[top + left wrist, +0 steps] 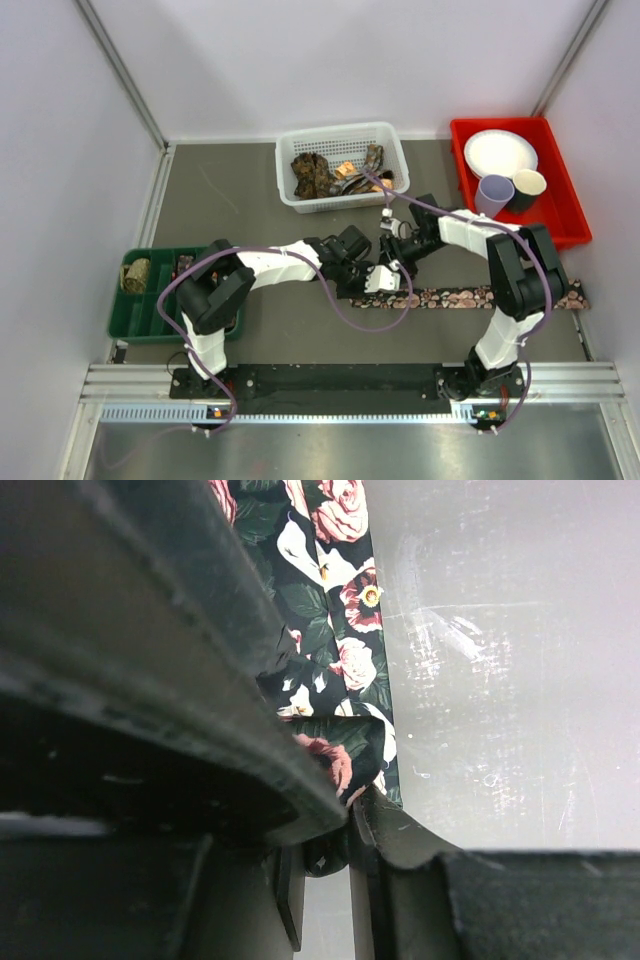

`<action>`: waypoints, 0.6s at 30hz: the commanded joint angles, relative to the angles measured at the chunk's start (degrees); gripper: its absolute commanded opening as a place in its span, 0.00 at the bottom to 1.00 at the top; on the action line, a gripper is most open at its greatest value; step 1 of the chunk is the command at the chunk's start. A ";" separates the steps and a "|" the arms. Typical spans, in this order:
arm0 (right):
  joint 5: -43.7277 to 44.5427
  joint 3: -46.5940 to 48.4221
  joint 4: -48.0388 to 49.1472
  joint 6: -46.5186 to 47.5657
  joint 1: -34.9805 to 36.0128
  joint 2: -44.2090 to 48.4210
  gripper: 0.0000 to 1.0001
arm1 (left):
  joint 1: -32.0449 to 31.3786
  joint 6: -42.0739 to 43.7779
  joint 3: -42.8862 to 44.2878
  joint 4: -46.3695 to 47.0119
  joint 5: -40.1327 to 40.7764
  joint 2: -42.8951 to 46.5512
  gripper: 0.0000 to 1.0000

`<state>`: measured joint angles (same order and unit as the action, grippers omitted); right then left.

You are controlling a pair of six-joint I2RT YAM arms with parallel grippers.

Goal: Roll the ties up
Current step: Roll the tie at the center of the board.

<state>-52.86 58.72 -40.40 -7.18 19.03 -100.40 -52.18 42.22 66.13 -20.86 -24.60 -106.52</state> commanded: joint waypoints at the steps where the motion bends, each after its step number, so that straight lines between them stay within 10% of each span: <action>1: -2.77 -0.18 4.37 -2.14 1.18 -1.81 0.48 | -0.11 -0.03 -1.62 -7.70 2.27 -2.99 0.23; 12: 1.26 -0.27 5.95 -3.02 3.91 -4.63 0.24 | -0.20 -0.64 -2.67 -6.82 2.19 -2.47 0.24; 14: 3.72 -0.36 5.42 -2.05 3.91 -4.45 0.03 | -0.20 -0.82 -3.11 -6.21 2.10 -2.29 0.28; 18: 6.01 -1.41 4.72 0.93 3.91 -4.54 0.00 | -0.11 -3.09 -3.99 -4.54 1.22 -1.33 0.48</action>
<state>-50.26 58.02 -36.40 -9.69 22.41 -104.73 -52.18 41.71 65.76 -20.40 -24.60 -106.52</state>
